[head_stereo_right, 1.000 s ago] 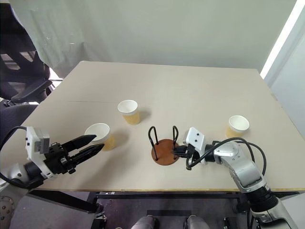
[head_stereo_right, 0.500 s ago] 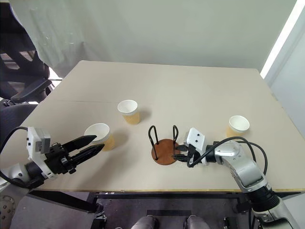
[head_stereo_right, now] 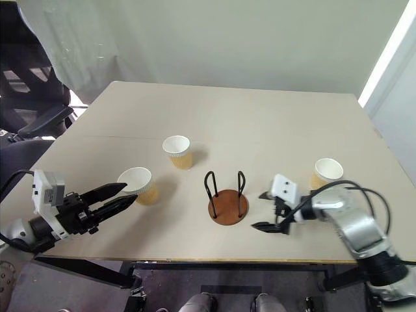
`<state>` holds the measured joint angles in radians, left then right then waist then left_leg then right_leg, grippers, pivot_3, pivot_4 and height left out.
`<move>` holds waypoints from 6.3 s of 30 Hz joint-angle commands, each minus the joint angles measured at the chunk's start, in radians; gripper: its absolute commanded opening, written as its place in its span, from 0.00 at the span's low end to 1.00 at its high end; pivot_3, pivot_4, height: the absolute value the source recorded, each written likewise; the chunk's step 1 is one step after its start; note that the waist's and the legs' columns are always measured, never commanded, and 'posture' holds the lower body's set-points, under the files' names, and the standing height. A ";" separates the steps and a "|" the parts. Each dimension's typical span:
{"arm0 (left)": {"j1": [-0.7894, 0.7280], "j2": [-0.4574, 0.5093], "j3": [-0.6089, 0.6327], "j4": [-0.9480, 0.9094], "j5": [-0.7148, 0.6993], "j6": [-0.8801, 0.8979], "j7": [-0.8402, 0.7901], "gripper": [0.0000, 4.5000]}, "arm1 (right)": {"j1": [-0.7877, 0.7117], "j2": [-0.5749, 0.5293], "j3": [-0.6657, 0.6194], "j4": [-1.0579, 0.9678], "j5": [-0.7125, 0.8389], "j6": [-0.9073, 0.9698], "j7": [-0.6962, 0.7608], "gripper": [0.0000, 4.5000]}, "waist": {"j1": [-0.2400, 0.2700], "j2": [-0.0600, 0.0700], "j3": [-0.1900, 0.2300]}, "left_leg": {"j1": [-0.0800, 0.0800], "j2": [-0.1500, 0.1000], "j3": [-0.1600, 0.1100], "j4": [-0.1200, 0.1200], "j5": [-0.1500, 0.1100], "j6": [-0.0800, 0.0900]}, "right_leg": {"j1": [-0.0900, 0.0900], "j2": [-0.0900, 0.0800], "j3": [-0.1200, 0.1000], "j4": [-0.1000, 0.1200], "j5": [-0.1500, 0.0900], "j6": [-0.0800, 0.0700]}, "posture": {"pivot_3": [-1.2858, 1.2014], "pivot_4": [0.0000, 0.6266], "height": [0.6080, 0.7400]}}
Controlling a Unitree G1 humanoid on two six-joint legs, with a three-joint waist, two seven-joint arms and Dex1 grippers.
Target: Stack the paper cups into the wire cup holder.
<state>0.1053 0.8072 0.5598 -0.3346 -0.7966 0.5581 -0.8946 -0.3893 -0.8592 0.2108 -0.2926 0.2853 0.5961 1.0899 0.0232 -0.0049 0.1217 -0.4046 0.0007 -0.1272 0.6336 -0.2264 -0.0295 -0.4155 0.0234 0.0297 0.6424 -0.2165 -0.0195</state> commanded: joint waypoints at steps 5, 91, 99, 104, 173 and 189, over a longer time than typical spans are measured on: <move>-0.101 0.042 0.078 -0.028 -0.186 0.086 -0.014 0.60 | -0.009 -0.264 -0.238 -0.002 0.121 0.004 0.203 1.00 | 0.001 0.000 0.001 | 0.000 0.000 0.001 0.000 -0.001 -0.003 | 0.000 0.000 0.000 0.002 -0.001 0.005 | 0.52 0.24 1.00; 0.196 -0.232 -0.008 -0.233 -0.047 -0.205 0.000 0.60 | -0.727 0.231 0.090 0.154 0.035 -0.066 0.293 0.00 | -0.014 0.003 0.003 | 0.007 0.012 0.001 0.002 -0.001 0.000 | 0.002 0.011 -0.001 0.005 -0.004 -0.013 | 0.52 0.24 1.00; 0.242 -0.285 -0.037 -0.220 -0.009 -0.271 0.001 0.60 | -0.709 0.209 0.141 0.147 -0.008 -0.107 0.341 0.00 | -0.012 0.003 0.003 | 0.004 0.012 0.001 0.003 -0.003 0.000 | 0.001 0.011 -0.001 0.004 -0.004 -0.012 | 0.52 0.24 1.00; 0.243 -0.281 -0.043 -0.214 -0.004 -0.277 0.011 0.60 | -0.696 0.203 0.158 0.135 -0.021 -0.114 0.360 0.00 | -0.012 0.003 0.003 | 0.004 0.012 0.001 0.003 -0.003 0.000 | 0.001 0.011 -0.002 0.004 -0.003 -0.011 | 0.52 0.24 1.00; -0.462 0.484 -0.398 0.351 0.223 -0.010 -0.404 0.60 | -0.601 0.097 -0.021 0.125 -0.046 -0.078 0.181 0.64 | -0.003 0.002 0.003 | -0.013 0.014 -0.001 -0.003 -0.003 -0.008 | -0.021 0.013 -0.003 0.002 0.009 -0.009 | 0.52 0.24 1.00; -0.642 0.325 -0.556 0.596 0.465 -0.204 -0.449 0.60 | -0.576 0.065 -0.042 0.071 0.015 -0.031 0.179 0.64 | 0.001 0.001 0.002 | -0.014 0.014 -0.001 0.003 0.002 -0.003 | -0.020 0.012 -0.003 0.004 0.014 -0.008 | 0.52 0.24 1.00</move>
<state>-0.5107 1.1355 0.0077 0.2467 -0.3525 0.3780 -1.3298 -0.9572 -0.7780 0.2095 -0.1891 0.2846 0.5593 1.2771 0.0246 -0.0036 0.1241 -0.4192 0.0150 -0.1280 0.6367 -0.2246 -0.0329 -0.4360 0.0357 0.0266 0.6469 -0.2027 -0.0269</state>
